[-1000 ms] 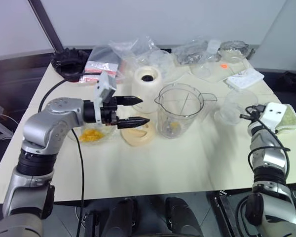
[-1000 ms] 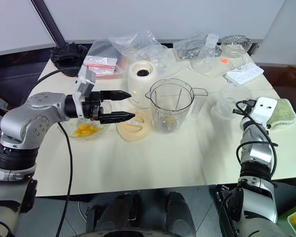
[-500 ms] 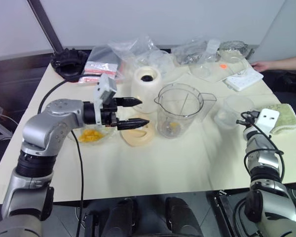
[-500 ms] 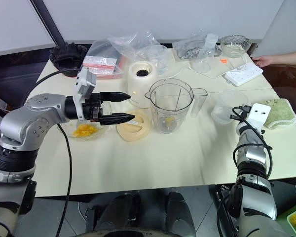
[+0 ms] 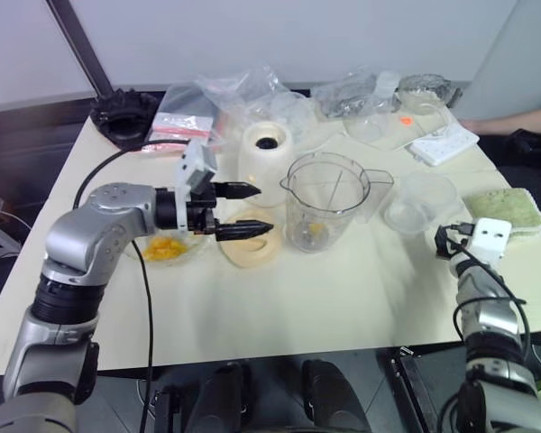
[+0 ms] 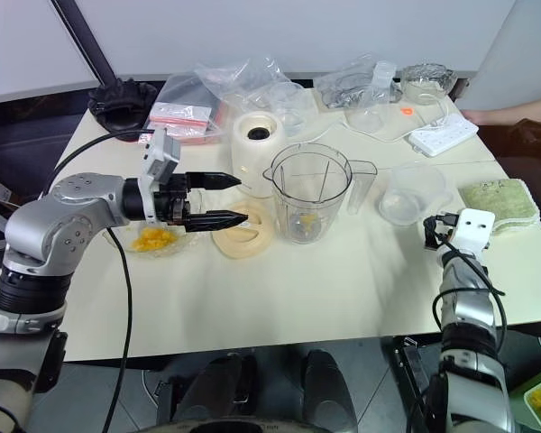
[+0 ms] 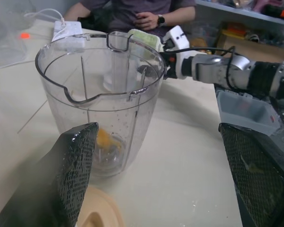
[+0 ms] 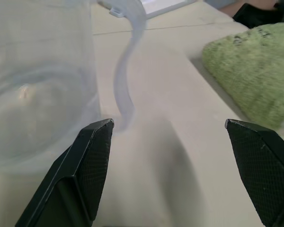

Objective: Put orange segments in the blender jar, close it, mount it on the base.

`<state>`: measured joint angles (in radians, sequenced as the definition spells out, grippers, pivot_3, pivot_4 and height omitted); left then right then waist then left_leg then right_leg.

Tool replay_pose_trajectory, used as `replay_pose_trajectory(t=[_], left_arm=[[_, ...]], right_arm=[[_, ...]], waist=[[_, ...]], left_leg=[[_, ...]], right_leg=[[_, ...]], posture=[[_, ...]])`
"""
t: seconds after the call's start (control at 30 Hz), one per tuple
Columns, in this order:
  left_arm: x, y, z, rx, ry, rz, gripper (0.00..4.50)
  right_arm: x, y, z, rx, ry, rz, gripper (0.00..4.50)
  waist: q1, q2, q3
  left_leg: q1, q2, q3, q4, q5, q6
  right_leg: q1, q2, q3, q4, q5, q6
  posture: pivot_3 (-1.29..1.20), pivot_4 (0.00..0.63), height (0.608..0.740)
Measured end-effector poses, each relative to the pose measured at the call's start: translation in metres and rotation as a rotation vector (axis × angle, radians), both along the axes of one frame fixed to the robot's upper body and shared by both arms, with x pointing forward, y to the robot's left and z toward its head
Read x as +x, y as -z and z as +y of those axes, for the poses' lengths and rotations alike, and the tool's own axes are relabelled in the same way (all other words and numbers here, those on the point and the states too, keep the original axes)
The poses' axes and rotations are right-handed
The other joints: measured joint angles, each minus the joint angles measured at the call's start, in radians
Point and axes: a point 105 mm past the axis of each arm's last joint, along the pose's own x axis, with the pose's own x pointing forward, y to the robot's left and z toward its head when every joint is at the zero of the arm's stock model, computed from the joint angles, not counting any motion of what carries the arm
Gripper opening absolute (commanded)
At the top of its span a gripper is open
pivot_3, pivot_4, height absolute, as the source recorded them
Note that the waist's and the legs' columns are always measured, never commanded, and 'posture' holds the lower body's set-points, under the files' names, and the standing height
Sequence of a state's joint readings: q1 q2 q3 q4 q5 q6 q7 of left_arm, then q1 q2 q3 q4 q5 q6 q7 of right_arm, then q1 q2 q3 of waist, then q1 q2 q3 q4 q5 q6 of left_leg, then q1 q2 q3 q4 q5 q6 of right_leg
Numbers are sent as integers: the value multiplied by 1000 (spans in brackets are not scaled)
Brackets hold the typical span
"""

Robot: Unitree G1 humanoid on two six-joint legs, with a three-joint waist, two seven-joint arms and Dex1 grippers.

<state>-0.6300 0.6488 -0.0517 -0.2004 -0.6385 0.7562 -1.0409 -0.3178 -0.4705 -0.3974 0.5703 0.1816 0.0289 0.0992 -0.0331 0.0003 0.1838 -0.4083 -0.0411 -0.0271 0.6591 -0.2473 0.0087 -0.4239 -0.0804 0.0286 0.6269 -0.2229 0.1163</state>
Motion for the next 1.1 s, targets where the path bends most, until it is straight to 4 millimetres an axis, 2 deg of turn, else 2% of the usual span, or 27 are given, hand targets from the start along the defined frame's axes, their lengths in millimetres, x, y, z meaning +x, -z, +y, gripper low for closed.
replay_pose_trajectory(t=[0.17,0.3,0.4,0.47,0.63,0.73,0.87,1.0,1.1], left_arm=[[7,6,5,22,-18,3,4259],[23,28,22,177,-61,-36,4259],[36,48,34,294,-59,-49,4259],[43,55,40,329,-55,-53,4259],[66,67,36,471,21,-137,4259],[81,79,26,564,72,-173,4259],[90,85,3,613,150,-193,4259],[94,93,-6,660,174,-202,4259],[92,107,-6,704,182,-160,4259]], right_arm=[[-20,-11,12,-20,-51,-25,3890],[-49,-17,30,7,-108,-27,3890],[-79,-18,45,51,-167,10,3890],[-94,-22,50,78,-193,21,3890],[-128,-50,62,125,-339,28,3890],[-136,-65,85,126,-500,74,3890],[-137,-79,118,168,-662,83,3890],[-137,-89,143,160,-764,100,3890],[-136,-94,163,172,-833,94,3890]], waist=[[-3,0,0],[-1,0,-1],[14,0,-1],[20,0,-1],[41,0,-1],[50,-2,-1],[47,-5,1],[44,-9,2],[46,-10,3]], left_leg=[[0,0,-1,0,0,0],[1,0,-1,-1,0,0],[0,0,-1,0,0,0],[0,0,-1,0,0,0],[0,0,-1,1,0,0],[-2,0,-3,1,0,1],[-5,0,-2,3,-1,1],[-5,0,-2,4,-1,2],[-5,0,-2,4,-1,2]], right_leg=[[0,1,0,0,0,0],[0,1,0,0,0,0],[0,0,0,0,0,0],[0,0,0,-1,-2,-3],[2,-1,-2,-4,-2,-3],[4,0,-4,-8,-2,-3],[4,-1,-4,-11,-1,0],[3,-1,-4,-11,0,1],[3,-1,-4,-11,0,2]], posture=[[0,150,740],[0,150,740],[0,150,740],[0,150,740],[0,150,740],[0,150,740],[0,150,740],[0,150,740],[0,150,740]])
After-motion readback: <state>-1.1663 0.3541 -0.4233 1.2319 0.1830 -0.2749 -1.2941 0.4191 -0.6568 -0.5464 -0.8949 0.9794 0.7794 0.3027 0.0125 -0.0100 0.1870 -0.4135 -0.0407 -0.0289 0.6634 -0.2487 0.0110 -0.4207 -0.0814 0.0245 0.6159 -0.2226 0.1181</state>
